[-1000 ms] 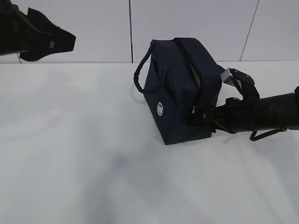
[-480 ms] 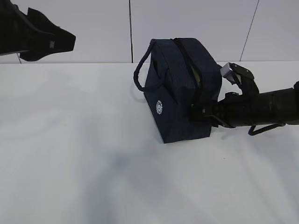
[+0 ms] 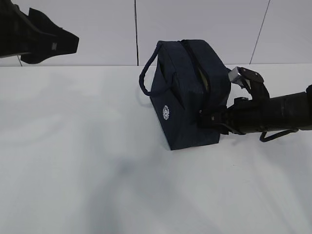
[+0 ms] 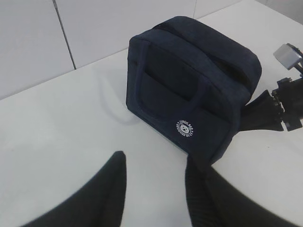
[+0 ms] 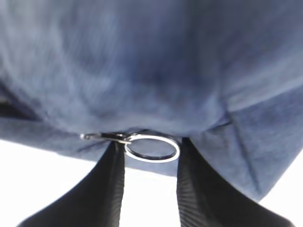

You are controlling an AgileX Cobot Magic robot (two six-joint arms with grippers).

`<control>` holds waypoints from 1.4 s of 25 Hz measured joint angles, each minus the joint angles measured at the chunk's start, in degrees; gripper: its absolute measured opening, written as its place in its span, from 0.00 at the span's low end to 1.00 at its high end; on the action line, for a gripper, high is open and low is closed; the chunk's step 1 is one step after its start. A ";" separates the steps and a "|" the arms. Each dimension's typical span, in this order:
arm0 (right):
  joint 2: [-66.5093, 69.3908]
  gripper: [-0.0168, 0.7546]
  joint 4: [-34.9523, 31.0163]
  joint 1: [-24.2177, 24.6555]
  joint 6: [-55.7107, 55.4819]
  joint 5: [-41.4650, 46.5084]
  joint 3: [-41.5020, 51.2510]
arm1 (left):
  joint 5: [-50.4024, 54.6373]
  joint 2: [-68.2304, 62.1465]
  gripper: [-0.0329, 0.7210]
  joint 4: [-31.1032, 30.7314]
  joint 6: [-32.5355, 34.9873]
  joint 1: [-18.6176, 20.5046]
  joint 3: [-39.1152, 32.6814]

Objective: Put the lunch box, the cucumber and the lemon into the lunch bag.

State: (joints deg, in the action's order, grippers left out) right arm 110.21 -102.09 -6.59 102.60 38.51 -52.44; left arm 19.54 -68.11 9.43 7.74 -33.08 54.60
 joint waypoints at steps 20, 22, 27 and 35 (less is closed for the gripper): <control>-7.52 0.31 16.37 0.00 -11.12 2.10 0.00 | -1.02 -0.69 0.44 -0.36 0.00 0.00 0.00; -8.63 0.30 16.84 0.00 -11.82 2.32 0.00 | -1.02 -1.07 0.44 -0.36 0.00 0.00 0.00; -11.33 0.30 19.05 0.00 -14.79 3.40 0.00 | -1.02 -1.63 0.44 -0.47 0.00 0.00 0.00; -13.80 0.03 19.36 -0.09 -15.03 5.37 -0.66 | -1.02 -1.63 0.44 -0.58 0.00 0.00 0.00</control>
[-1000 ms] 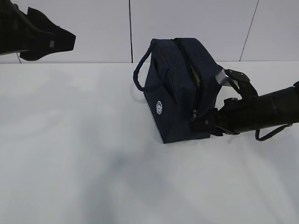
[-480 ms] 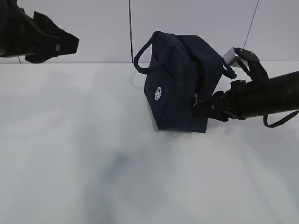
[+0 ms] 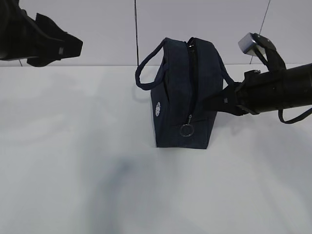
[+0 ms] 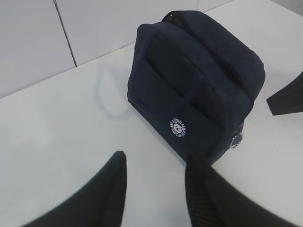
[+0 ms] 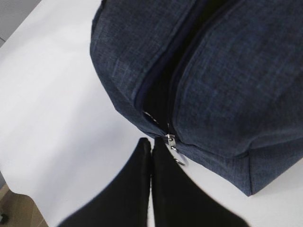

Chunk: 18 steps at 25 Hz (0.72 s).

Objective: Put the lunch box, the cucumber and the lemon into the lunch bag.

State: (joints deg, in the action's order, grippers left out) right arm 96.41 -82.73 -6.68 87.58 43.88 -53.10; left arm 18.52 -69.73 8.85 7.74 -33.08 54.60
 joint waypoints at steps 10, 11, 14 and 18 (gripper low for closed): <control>0.00 0.03 10.54 0.00 2.16 0.50 -0.22 | 0.00 0.00 0.43 0.00 0.00 0.00 0.00; 0.00 0.04 12.14 0.00 3.58 1.10 -0.22 | 0.00 0.00 0.43 0.00 0.00 0.00 0.00; 0.22 0.16 13.29 0.00 8.28 3.50 -0.22 | 0.00 0.00 0.43 0.00 0.00 0.00 0.00; 4.15 0.46 13.18 0.00 11.03 4.34 -0.35 | 0.00 0.00 0.43 0.00 0.00 0.00 0.00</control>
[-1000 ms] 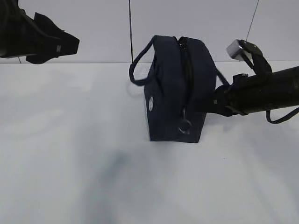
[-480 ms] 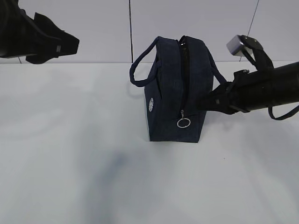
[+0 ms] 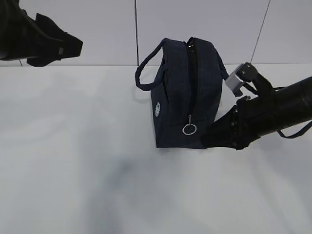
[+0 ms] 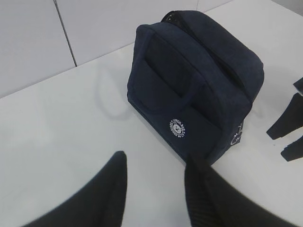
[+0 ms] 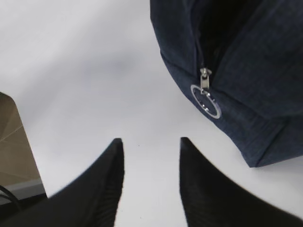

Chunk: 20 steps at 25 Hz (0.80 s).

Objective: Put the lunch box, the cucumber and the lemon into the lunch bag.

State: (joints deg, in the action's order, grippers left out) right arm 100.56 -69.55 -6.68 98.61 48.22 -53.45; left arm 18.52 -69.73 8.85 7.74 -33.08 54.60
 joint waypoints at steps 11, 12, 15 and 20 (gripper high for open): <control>2.66 0.56 -9.76 0.00 7.43 -0.04 0.00 | 0.00 0.00 0.43 0.00 0.00 0.00 0.00; 2.66 0.56 -10.80 0.00 6.20 0.45 0.00 | 0.00 0.00 0.43 0.00 0.00 0.00 0.00; 2.66 0.56 -11.91 0.00 0.82 2.35 -0.25 | 0.00 0.00 0.43 0.00 0.00 0.00 0.00; 2.66 0.57 -11.56 0.80 -3.08 11.16 -0.34 | 0.00 0.00 0.43 -1.14 0.00 0.00 0.00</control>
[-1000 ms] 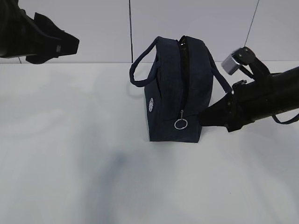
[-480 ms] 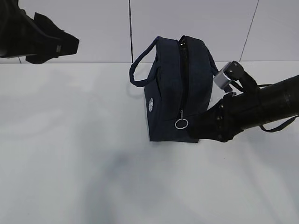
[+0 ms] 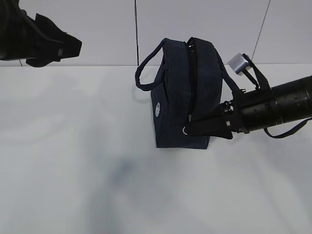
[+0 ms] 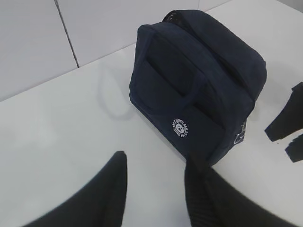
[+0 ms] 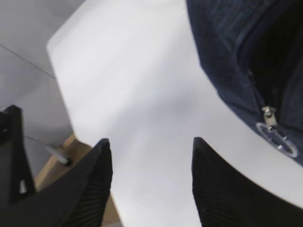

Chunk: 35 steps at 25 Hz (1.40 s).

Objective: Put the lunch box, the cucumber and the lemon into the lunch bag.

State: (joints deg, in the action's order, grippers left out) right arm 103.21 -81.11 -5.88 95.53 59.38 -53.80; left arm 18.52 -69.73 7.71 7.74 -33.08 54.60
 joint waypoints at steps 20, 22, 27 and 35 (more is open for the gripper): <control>3.90 0.57 2.23 13.06 19.98 7.24 -0.31 | -1.04 -1.76 0.43 -0.64 0.00 -0.11 0.00; 5.13 0.57 2.12 13.06 24.56 7.24 -0.31 | -1.70 -2.46 0.43 -0.64 0.00 -0.11 0.00; 8.40 0.61 1.06 12.66 31.60 7.24 -0.40 | -3.02 -3.94 0.43 -0.91 0.00 -0.11 0.00; 11.28 0.65 -4.56 7.43 38.26 5.21 -0.52 | -4.83 -4.36 0.43 -2.72 0.00 -0.11 0.00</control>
State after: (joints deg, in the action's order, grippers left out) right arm 114.49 -85.67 1.55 133.79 64.59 -54.31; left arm 13.69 -74.09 5.00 7.74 -33.19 54.60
